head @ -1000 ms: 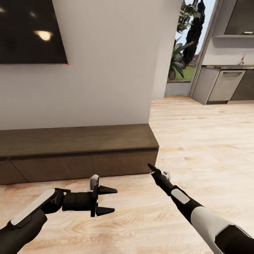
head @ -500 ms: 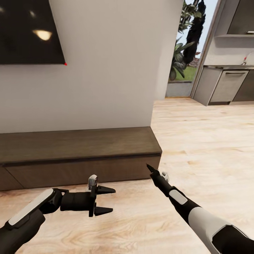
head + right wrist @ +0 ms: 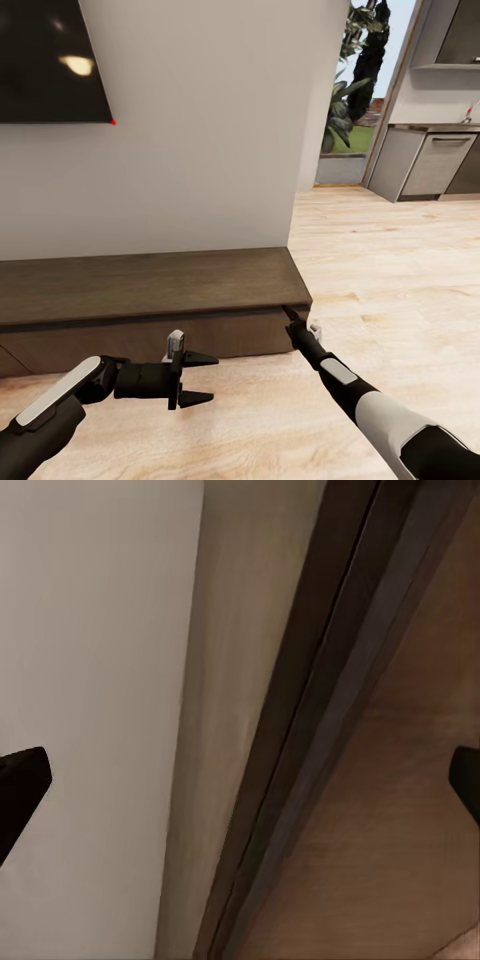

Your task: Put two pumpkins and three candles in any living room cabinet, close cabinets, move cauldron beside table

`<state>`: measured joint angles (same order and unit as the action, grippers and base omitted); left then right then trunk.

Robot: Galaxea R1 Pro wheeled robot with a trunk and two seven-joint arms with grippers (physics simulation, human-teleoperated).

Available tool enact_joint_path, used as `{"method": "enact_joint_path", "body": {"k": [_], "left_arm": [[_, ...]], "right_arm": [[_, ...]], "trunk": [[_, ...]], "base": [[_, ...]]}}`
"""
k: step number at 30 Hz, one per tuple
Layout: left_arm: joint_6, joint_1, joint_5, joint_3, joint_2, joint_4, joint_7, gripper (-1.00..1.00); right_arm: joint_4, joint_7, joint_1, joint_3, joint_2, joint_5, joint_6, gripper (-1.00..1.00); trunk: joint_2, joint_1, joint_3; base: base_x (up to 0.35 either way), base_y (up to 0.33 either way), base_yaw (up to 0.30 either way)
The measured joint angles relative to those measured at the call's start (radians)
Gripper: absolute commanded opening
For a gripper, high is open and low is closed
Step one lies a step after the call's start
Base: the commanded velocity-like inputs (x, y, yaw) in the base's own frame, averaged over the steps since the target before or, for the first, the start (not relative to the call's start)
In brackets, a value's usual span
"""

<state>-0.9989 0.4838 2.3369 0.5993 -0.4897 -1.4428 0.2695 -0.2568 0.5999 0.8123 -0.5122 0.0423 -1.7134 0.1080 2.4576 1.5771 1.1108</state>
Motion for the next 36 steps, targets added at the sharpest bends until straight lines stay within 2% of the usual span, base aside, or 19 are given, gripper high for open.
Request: {"method": "enact_joint_path", "body": {"k": [4,10,16,24,30,36], "left_arm": [[0.0,0.0,0.002,-0.003,0.0,-0.006,0.0,1.0],[0.0,0.0,0.004,-0.005,-0.001,-0.006,0.0,1.0],[-0.001,0.0,0.004,-0.005,-0.001,-0.006,0.0,1.0],[-0.002,0.0,0.005,-0.006,-0.001,-0.008,0.0,1.0],[-0.002,0.0,0.005,-0.005,-0.001,-0.01,0.0,1.0],[-0.002,0.0,0.005,-0.005,-0.001,-0.012,0.0,1.0]], "right_arm": [[-0.001,0.012,0.0,0.0,0.001,-0.029,0.005,1.0],[-0.002,0.042,0.0,-0.001,0.002,-0.032,0.005,1.0],[-0.001,0.07,0.0,-0.002,0.002,-0.031,0.004,1.0],[0.0,0.135,0.0,-0.003,0.003,-0.028,0.001,1.0],[0.0,0.225,0.0,-0.004,0.002,-0.026,0.001,1.0],[0.0,0.274,0.0,-0.006,0.002,-0.023,0.0,1.0]], "trunk": [[0.0,0.0,0.0],[0.0,0.0,0.0],[0.042,0.023,0.019],[0.044,0.027,0.05],[0.045,0.029,0.073],[0.047,0.032,0.096]], "base": [[0.004,0.0,0.0],[0.0,0.0,0.0],[0.0,0.0,0.0],[0.0,0.0,0.0],[0.0,0.0,0.0],[0.0,0.0,0.0]]}}
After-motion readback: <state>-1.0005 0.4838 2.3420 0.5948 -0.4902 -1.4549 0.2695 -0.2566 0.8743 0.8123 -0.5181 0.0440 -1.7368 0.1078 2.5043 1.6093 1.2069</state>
